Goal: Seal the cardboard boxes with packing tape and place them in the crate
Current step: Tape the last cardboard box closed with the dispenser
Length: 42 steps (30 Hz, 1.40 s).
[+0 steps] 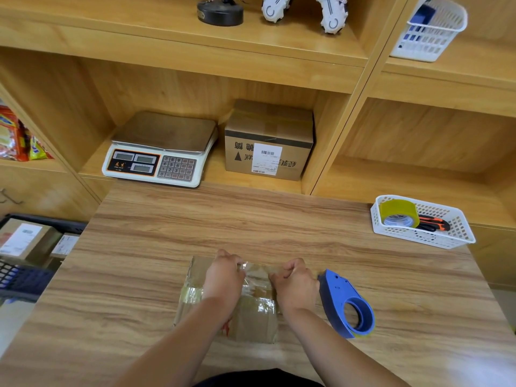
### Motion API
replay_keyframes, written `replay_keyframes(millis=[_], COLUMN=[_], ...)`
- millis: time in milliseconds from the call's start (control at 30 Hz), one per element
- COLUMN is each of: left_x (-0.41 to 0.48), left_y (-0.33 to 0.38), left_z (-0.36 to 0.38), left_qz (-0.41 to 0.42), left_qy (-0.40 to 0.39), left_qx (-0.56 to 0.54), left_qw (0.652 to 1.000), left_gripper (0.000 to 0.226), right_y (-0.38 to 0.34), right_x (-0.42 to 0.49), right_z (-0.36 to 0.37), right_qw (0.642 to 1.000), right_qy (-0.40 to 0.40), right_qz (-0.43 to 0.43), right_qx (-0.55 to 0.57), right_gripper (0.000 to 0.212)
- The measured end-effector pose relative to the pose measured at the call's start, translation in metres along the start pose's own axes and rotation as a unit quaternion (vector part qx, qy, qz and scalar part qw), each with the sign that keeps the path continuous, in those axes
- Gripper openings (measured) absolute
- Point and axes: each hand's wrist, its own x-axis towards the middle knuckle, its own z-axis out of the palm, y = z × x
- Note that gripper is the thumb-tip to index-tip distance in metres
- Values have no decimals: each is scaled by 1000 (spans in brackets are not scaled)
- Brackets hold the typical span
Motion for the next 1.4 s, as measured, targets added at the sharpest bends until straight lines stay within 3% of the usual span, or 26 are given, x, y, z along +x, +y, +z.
replay_keyframes(millis=[767,1000,1100,1200,1267,1333,1400], left_x=[-3,-6,-9,-13,-15,-20,-24], left_y=[7,11,3,-6,-13,-21,-27], left_z=[-5,-18,-21,-17,-8,-1,1], left_qz=[-15,-9,45,212,298,330,343], left_qy=[-9,-23,4,18,-53,-123,-137], left_qx=[10,118,187,241,232,260,304], left_qw=[1000,993,981,947,924,899,878], left_gripper=[25,21,26,32,41,58,69], right_y=[5,9,12,13,13,12,12], right_x=[2,3,4,5,4,4,3], right_z=[5,-1,-2,-1,-2,-2,-2], right_qw=[995,996,996,994,994,994,994], right_qy=[17,-14,-48,-74,-83,-83,-86], right_qz=[-71,-82,-78,-75,-67,-62,-63], right_qx=[-73,-43,-18,4,17,26,31], right_gripper=[25,24,20,18,17,15,15])
